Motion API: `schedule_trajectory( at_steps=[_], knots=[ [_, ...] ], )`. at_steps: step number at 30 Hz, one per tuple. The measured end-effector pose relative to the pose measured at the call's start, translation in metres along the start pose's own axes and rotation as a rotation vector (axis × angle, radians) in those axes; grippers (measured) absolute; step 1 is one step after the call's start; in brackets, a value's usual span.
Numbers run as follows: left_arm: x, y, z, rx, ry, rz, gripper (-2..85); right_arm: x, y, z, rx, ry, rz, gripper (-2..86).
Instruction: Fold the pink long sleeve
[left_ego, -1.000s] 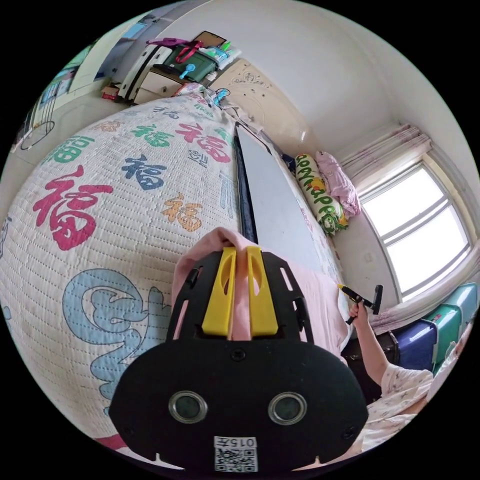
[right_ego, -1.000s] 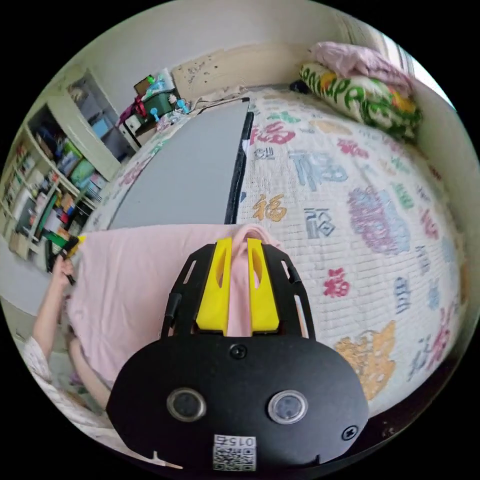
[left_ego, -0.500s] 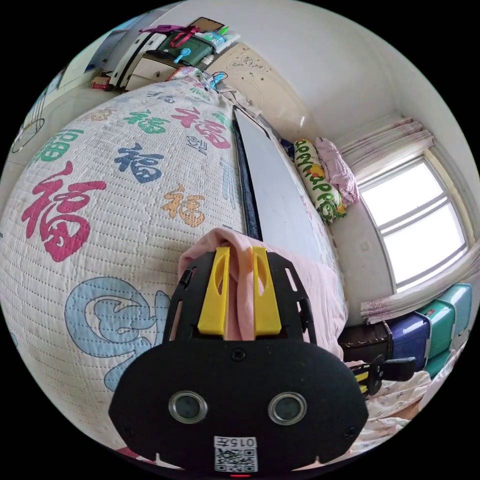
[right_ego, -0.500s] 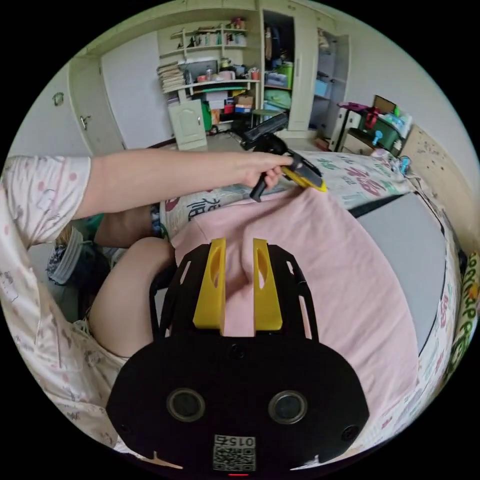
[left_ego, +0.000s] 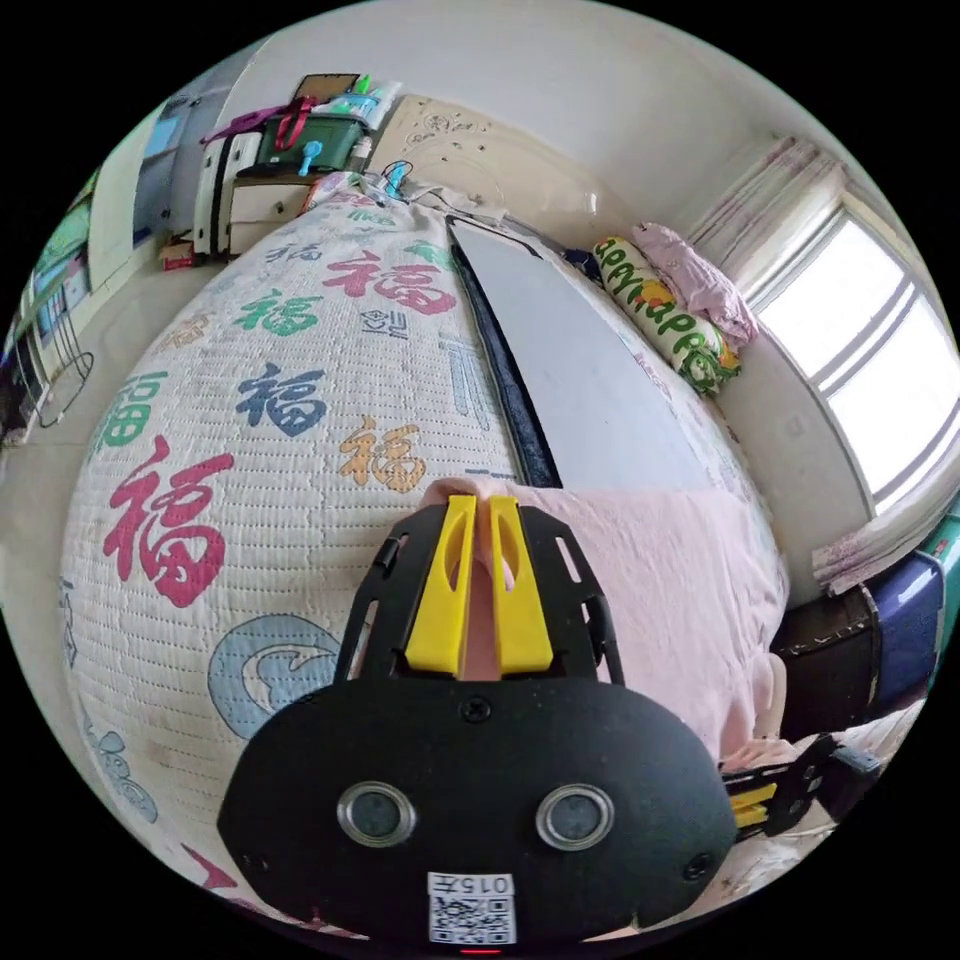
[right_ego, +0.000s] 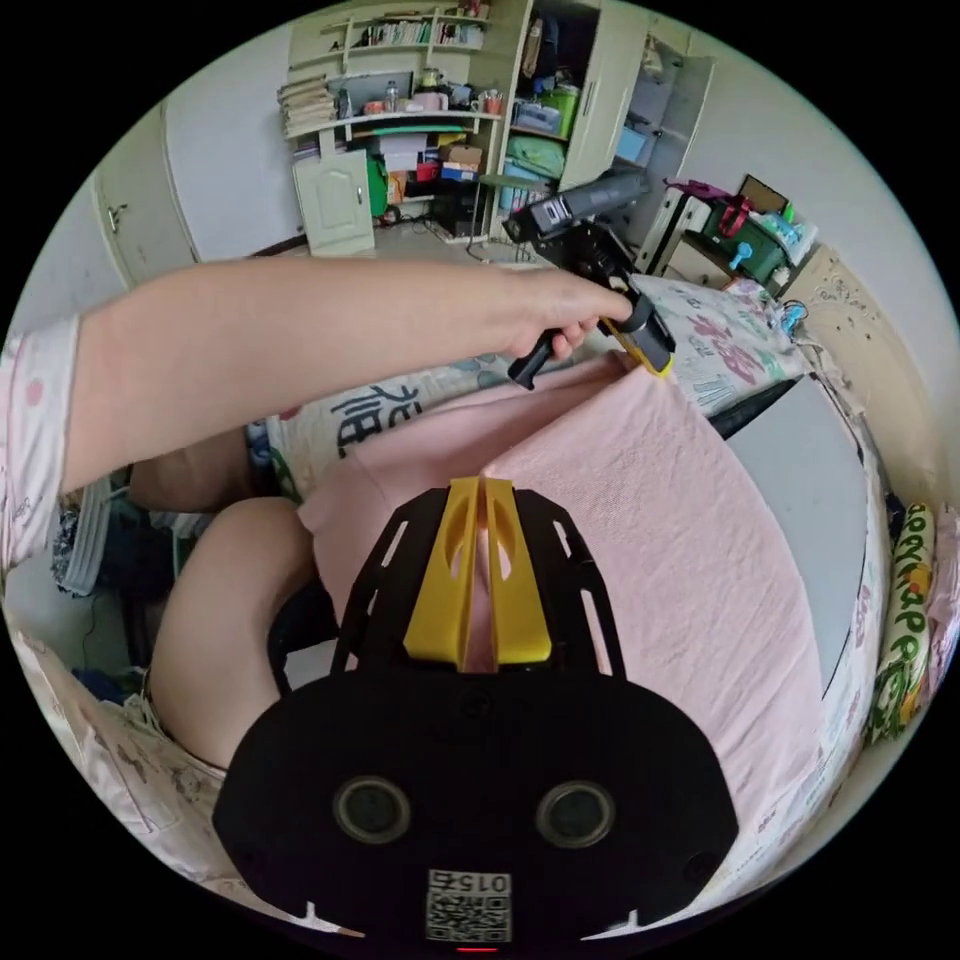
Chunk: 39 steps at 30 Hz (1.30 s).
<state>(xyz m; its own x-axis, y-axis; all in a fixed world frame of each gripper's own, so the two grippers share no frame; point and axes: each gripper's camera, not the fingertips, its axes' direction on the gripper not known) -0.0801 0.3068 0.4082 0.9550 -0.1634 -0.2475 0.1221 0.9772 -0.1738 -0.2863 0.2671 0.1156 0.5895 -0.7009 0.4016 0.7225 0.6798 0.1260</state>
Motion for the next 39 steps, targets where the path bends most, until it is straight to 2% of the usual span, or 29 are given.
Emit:
schedule_trajectory(
  at_steps=[4,8,11,13,14,19,22,26,29,34,39],
  knots=[
    [-0.024,-0.009,-0.01,-0.032,-0.015,0.013,1.9,-0.022,0.009,0.043,-0.132,0.005,0.005,0.9],
    [-0.047,-0.012,-0.043,-0.017,0.001,-0.02,3.5,-0.041,0.013,0.04,-0.122,0.023,-0.008,3.3],
    [-0.063,-0.002,-0.092,0.026,0.031,-0.079,6.0,-0.048,0.029,0.008,-0.037,-0.044,0.022,6.6],
    [-0.071,0.021,-0.144,0.07,0.193,-0.098,7.9,-0.044,0.049,-0.029,0.028,-0.039,0.036,6.6],
    [-0.071,0.029,-0.157,0.076,0.218,-0.09,8.3,-0.042,0.054,-0.036,0.035,-0.036,0.044,6.6],
    [-0.071,0.088,-0.229,0.018,0.238,-0.084,9.1,-0.024,0.094,-0.062,-0.015,-0.014,0.105,7.1],
    [-0.08,0.091,-0.244,-0.03,0.199,-0.132,9.7,-0.03,0.1,-0.066,-0.044,-0.006,0.102,8.3],
    [-0.084,0.068,-0.261,-0.063,0.255,-0.143,9.9,-0.038,0.1,-0.077,-0.063,0.075,0.069,8.6],
    [-0.086,0.04,-0.28,-0.099,0.177,-0.123,7.9,-0.032,0.1,-0.083,-0.093,0.088,0.069,8.5],
    [-0.094,-0.01,-0.349,-0.06,0.1,-0.093,1.2,-0.006,0.094,-0.121,-0.116,0.089,0.072,5.2],
    [-0.075,-0.064,-0.385,-0.124,-0.021,-0.009,1.5,0.027,0.09,-0.165,-0.081,0.048,0.109,5.2]
  ],
)
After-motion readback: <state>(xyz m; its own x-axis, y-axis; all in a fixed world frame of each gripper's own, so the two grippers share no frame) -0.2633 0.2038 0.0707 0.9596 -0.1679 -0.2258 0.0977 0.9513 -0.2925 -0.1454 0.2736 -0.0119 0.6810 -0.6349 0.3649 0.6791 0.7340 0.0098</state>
